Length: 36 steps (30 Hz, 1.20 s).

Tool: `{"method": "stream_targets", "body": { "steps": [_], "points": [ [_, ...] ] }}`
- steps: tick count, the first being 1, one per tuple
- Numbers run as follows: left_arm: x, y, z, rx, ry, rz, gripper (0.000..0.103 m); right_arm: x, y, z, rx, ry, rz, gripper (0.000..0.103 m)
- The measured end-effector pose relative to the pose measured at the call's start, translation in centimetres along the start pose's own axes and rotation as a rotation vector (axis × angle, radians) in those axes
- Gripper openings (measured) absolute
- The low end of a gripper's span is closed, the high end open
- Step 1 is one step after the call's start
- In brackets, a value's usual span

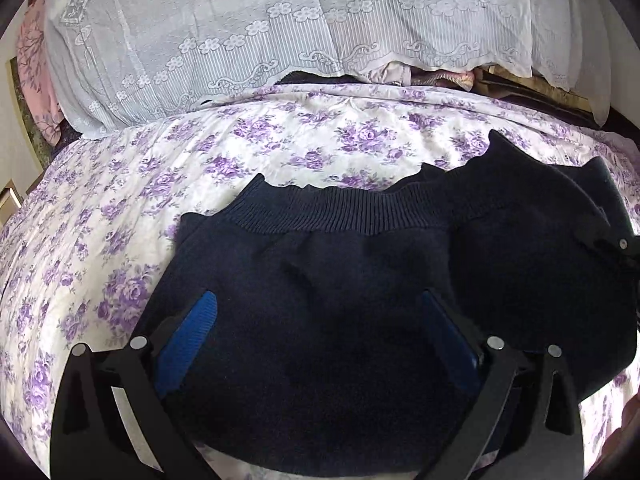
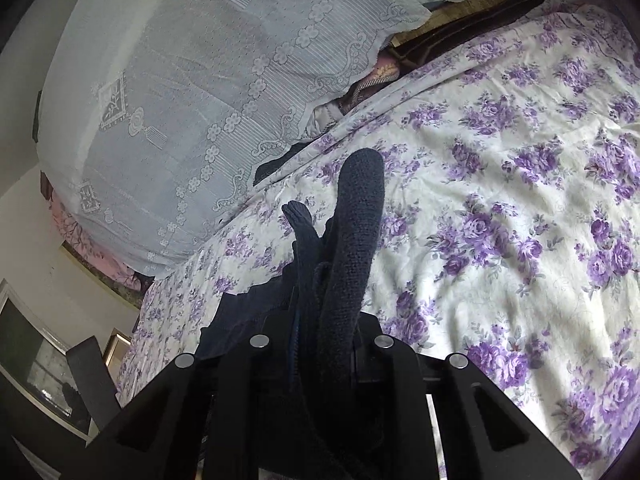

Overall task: Fold small clothes
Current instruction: 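Lift the cardigan bundle with the right gripper and fold it over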

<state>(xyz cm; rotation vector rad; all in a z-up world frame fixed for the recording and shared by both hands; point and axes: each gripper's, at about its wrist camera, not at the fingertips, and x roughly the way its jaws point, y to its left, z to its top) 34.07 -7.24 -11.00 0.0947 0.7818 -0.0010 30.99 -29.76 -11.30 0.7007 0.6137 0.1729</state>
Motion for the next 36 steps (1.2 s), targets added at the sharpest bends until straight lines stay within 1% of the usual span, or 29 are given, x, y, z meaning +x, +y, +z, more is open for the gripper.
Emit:
{"method": "stream_targets", "body": {
  "steps": [4, 8, 11, 13, 16, 20, 24, 29, 33, 36],
  "points": [
    [1.6, -0.2, 1.9, -0.016, 0.049, -0.013, 0.098, -0.2, 0.9, -0.1, -0.011, -0.003, 0.0, 0.018],
    [2.9, -1.5, 3.6, -0.007, 0.068, -0.04, 0.098, -0.3, 1.8, -0.1, -0.049, -0.014, -0.015, 0.018],
    [3.8, -2.8, 3.4, 0.032, 0.089, -0.057, 0.098, -0.3, 2.3, -0.1, -0.076, -0.018, -0.022, 0.018],
    [4.0, -3.0, 3.3, 0.04, 0.098, -0.071, 0.098, -0.2, 2.9, -0.3, -0.094, -0.019, -0.024, 0.018],
    [3.3, -2.6, 3.6, 0.02, 0.077, -0.101, 0.098, -0.2, 4.3, -0.6, -0.122, -0.019, -0.023, 0.018],
    [1.9, -1.6, 4.5, 0.015, 0.038, -0.087, 0.098, -0.2, 6.3, -0.8, -0.15, -0.028, -0.045, 0.018],
    [1.6, 0.0, 5.7, 0.012, 0.044, -0.113, 0.098, 0.1, 7.8, -1.0, -0.146, -0.026, -0.035, 0.018],
    [1.1, 1.7, 6.0, 0.032, 0.009, -0.108, 0.099, 0.7, 10.0, -1.5, -0.182, -0.023, -0.051, 0.018],
    [1.5, 3.1, 6.2, -0.003, 0.011, -0.141, 0.099, 1.1, 11.6, -1.7, -0.199, -0.029, -0.078, 0.019],
    [1.6, 4.3, 6.5, -0.023, -0.006, -0.152, 0.099, 1.4, 12.9, -1.8, -0.213, -0.029, -0.087, 0.019]
  ]
}}
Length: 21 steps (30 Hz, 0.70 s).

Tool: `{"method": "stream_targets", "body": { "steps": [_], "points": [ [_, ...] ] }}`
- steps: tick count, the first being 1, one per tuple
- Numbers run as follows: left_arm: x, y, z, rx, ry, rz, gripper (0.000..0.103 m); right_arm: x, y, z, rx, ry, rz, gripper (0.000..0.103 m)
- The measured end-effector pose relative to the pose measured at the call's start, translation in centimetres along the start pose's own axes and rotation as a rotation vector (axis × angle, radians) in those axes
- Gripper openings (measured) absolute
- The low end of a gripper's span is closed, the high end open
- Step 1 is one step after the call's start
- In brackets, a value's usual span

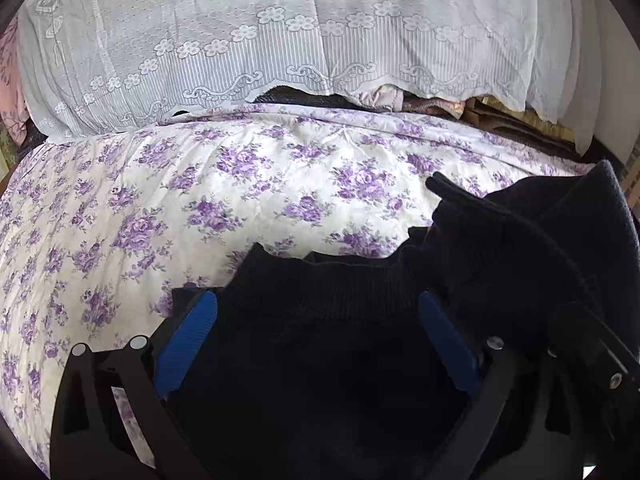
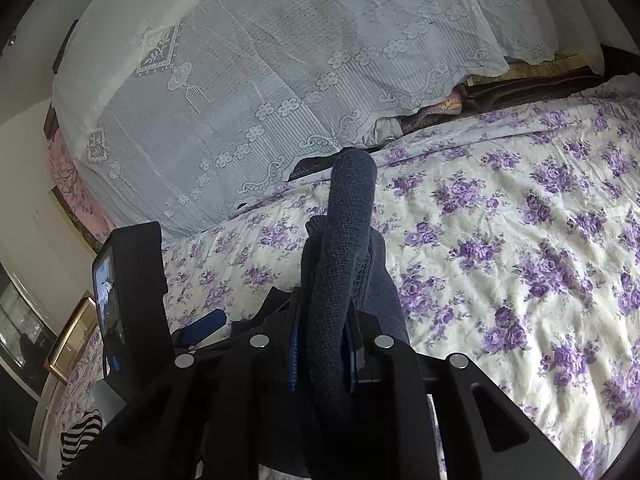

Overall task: Fold small clothes
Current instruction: 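Lift the cardigan bundle with the right gripper and fold it over, then lay the folded bundle on the bed and open the right gripper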

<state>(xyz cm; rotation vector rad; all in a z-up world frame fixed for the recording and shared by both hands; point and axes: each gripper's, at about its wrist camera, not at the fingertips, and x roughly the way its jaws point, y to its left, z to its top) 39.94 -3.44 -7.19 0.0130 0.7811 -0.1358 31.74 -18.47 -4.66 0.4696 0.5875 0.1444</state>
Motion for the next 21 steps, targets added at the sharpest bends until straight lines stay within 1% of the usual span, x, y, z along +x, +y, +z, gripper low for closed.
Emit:
{"method": "stream_targets", "body": {
  "steps": [3, 4, 8, 10, 13, 15, 17, 19, 21],
  "points": [
    [0.5, 1.3, 0.3, -0.021, -0.002, -0.024, 0.099, 0.5, 1.2, 0.1, -0.014, 0.006, -0.015, 0.019],
    [1.0, 2.1, 0.3, -0.04, 0.014, -0.032, 0.099, 0.7, 1.6, 0.0, -0.017, 0.012, -0.016, 0.019],
    [3.1, 4.7, 0.2, -0.12, 0.081, -0.025, 0.099, 1.4, 3.8, -0.6, -0.055, 0.028, -0.025, 0.018],
    [3.6, 5.4, 0.2, -0.137, 0.105, -0.033, 0.099, 1.7, 4.8, -0.9, -0.068, 0.029, -0.034, 0.019],
    [3.4, 6.8, 0.5, -0.171, 0.096, -0.032, 0.099, 1.9, 6.1, -1.0, -0.082, 0.036, -0.035, 0.019],
    [2.9, 7.9, 1.0, -0.191, 0.076, -0.04, 0.099, 2.2, 7.2, -1.1, -0.101, 0.042, -0.038, 0.019],
    [2.4, 9.0, 1.3, -0.195, 0.054, -0.033, 0.099, 2.7, 8.4, -1.3, -0.12, 0.051, -0.039, 0.019],
    [2.0, 10.1, 1.4, -0.19, 0.035, -0.012, 0.099, 3.3, 9.7, -1.7, -0.14, 0.058, -0.042, 0.019],
    [1.9, 11.3, 1.3, -0.177, 0.018, 0.03, 0.098, 4.2, 11.0, -2.4, -0.161, 0.064, -0.045, 0.019]
  ]
}}
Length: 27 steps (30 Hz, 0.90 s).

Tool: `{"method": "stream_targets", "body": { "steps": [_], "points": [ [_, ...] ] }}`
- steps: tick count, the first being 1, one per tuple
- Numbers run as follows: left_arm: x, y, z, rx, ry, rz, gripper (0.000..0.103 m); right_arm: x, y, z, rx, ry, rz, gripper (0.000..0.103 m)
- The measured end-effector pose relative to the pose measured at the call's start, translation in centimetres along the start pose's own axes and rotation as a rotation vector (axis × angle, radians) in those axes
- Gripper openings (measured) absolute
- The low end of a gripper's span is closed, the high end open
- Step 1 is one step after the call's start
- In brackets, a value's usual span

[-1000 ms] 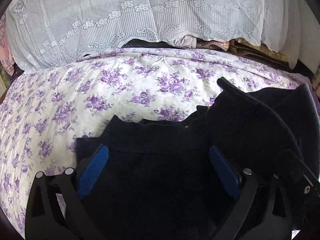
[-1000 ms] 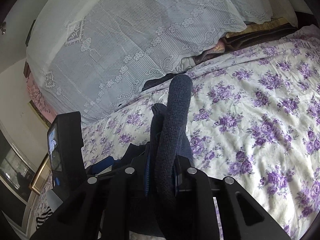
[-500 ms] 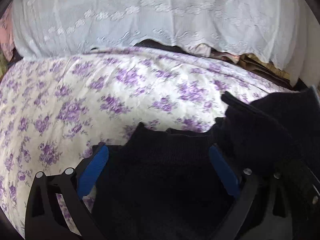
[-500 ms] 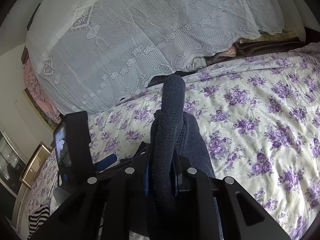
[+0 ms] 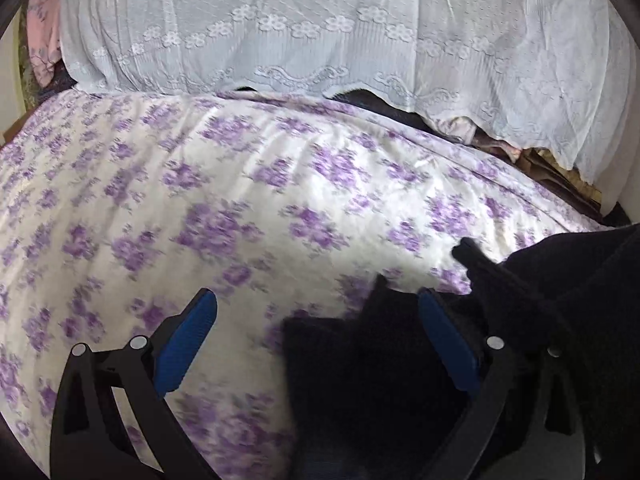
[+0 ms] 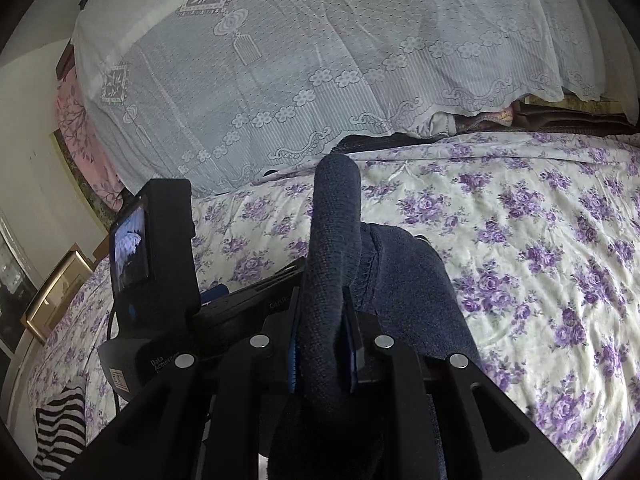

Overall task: Fold small clothes
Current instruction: 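Lay the folded bundle on the bed and open the right gripper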

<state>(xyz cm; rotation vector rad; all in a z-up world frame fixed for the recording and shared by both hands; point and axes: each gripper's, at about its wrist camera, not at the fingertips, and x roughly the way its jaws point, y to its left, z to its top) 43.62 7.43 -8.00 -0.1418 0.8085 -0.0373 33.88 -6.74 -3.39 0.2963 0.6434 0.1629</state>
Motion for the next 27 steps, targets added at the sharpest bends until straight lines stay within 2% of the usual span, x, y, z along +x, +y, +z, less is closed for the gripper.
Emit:
{"method": "stream_targets", "body": {
  "steps": [3, 6, 10, 12, 14, 16, 20, 23, 25, 27],
  "points": [
    [0.6, 2.2, -0.2, 0.015, 0.003, 0.038, 0.099, 1.4, 1.8, -0.8, -0.023, 0.015, -0.001, 0.019],
    [2.3, 4.3, -0.6, 0.023, 0.049, 0.079, 0.099, 3.7, 2.9, -2.3, -0.023, 0.065, -0.004, 0.019],
    [4.8, 7.6, -1.0, -0.075, 0.14, 0.117, 0.099, 7.0, 4.0, -5.2, -0.056, 0.138, -0.042, 0.019],
    [4.8, 8.7, -0.9, -0.106, 0.141, 0.134, 0.099, 8.0, 5.1, -6.5, -0.124, 0.142, -0.08, 0.02],
    [4.2, 9.3, -0.7, -0.11, 0.122, 0.169, 0.099, 8.3, 6.8, -7.4, -0.253, 0.139, -0.115, 0.027],
    [3.6, 9.8, -0.5, -0.107, 0.113, 0.196, 0.099, 8.0, 7.4, -7.4, -0.287, 0.158, -0.091, 0.041],
    [1.2, 10.5, 0.3, -0.132, 0.083, 0.167, 0.099, 4.0, 6.9, -6.4, -0.289, 0.141, 0.057, 0.04],
    [-1.9, 9.7, 1.2, -0.118, 0.023, 0.12, 0.099, -1.6, 5.8, -5.6, -0.335, 0.046, 0.107, 0.037],
    [-4.0, 8.2, 1.6, -0.084, -0.015, 0.051, 0.099, -4.7, 4.1, -4.8, -0.324, -0.014, 0.096, 0.017],
    [-5.3, 6.1, 1.4, -0.025, -0.022, -0.018, 0.099, -6.0, 2.2, -4.3, -0.298, -0.031, 0.059, 0.013]
  ]
}}
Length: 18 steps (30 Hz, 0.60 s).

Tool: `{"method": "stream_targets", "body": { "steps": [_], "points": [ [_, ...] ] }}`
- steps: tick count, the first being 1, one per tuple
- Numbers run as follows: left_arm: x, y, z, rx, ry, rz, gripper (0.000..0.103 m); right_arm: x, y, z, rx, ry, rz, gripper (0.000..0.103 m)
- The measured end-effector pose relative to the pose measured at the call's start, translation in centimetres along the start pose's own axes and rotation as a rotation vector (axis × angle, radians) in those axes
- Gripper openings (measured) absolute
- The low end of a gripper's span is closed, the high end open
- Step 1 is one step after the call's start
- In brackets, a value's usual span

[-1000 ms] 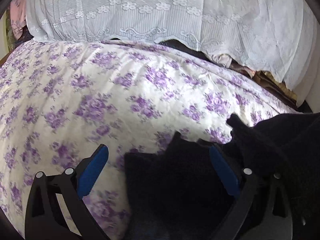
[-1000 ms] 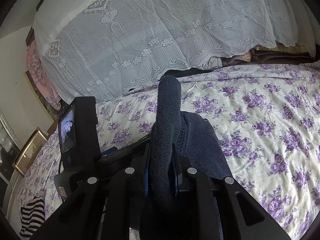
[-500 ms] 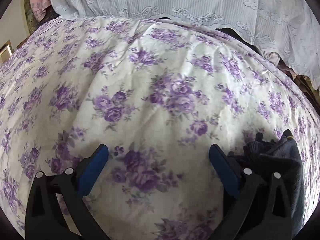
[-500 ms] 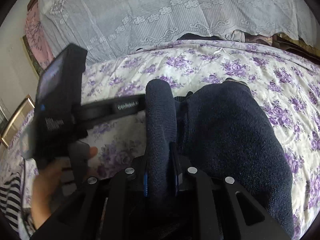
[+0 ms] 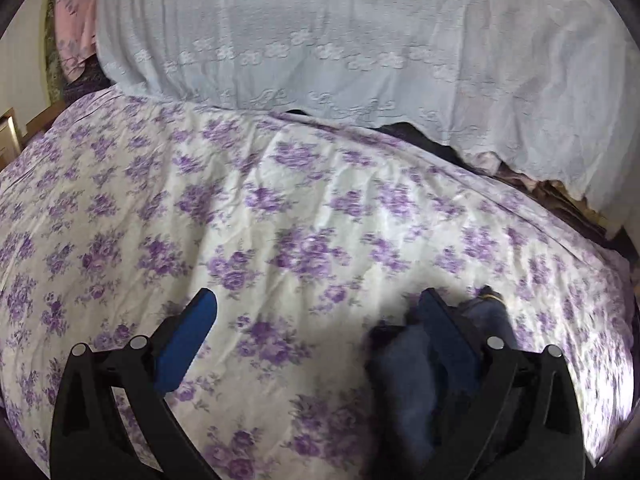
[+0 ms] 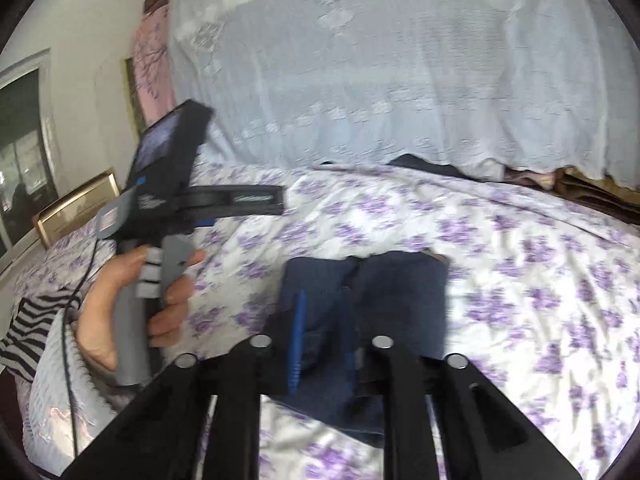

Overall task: Fold small clothes
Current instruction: 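Lay the folded bundle on the bed and open the right gripper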

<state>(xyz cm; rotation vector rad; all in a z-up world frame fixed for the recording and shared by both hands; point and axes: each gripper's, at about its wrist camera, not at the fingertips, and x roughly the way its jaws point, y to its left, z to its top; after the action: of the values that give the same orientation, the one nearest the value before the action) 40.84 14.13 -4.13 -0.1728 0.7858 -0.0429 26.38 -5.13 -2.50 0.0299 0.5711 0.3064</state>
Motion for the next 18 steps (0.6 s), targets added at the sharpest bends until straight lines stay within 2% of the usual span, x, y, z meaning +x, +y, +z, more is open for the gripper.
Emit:
{"method": "stream_targets", "body": {
  "steps": [2, 4, 7, 8, 9, 11, 12, 13, 15, 17, 18],
  "points": [
    [0.1, -2.9, -0.9, 0.101, 0.035, -0.053, 0.099, 0.5, -1.4, -0.5, 0.008, 0.042, -0.027, 0.01],
    [1.3, -5.5, -2.6, 0.2, 0.074, -0.048, 0.099, 1.7, -2.1, -2.1, -0.006, 0.103, -0.056, 0.009],
    [5.9, -8.2, -6.6, 0.375, 0.172, 0.095, 0.099, 4.4, -4.0, -5.9, 0.027, 0.231, -0.093, 0.006],
    [7.3, -8.0, -7.8, 0.384, 0.183, 0.076, 0.099, 4.5, -4.6, -6.9, 0.028, 0.218, -0.095, 0.006],
    [7.3, -7.4, -8.1, 0.341, 0.159, 0.041, 0.099, 4.2, -4.5, -7.4, 0.004, 0.187, -0.1, 0.006],
    [7.2, -6.3, -7.4, 0.289, 0.206, 0.008, 0.099, 4.1, -4.2, -7.1, -0.011, 0.199, -0.103, 0.006],
    [6.8, -5.8, -7.1, 0.26, 0.201, 0.0, 0.099, 4.0, -4.2, -6.8, -0.001, 0.212, -0.097, 0.005],
    [6.1, -5.3, -6.8, 0.249, 0.181, 0.015, 0.099, 3.7, -4.5, -6.2, 0.023, 0.214, -0.083, 0.005],
    [4.5, -4.9, -5.9, 0.247, 0.129, 0.042, 0.098, 2.6, -5.3, -4.2, 0.074, 0.152, -0.053, 0.005],
    [2.6, -4.9, -5.5, 0.247, 0.099, -0.008, 0.098, 2.6, -5.7, -1.6, 0.075, 0.096, -0.064, 0.008],
    [2.2, -5.1, -5.7, 0.259, 0.102, -0.04, 0.098, 3.6, -6.0, -0.4, 0.082, 0.107, -0.052, 0.007]
  ]
}}
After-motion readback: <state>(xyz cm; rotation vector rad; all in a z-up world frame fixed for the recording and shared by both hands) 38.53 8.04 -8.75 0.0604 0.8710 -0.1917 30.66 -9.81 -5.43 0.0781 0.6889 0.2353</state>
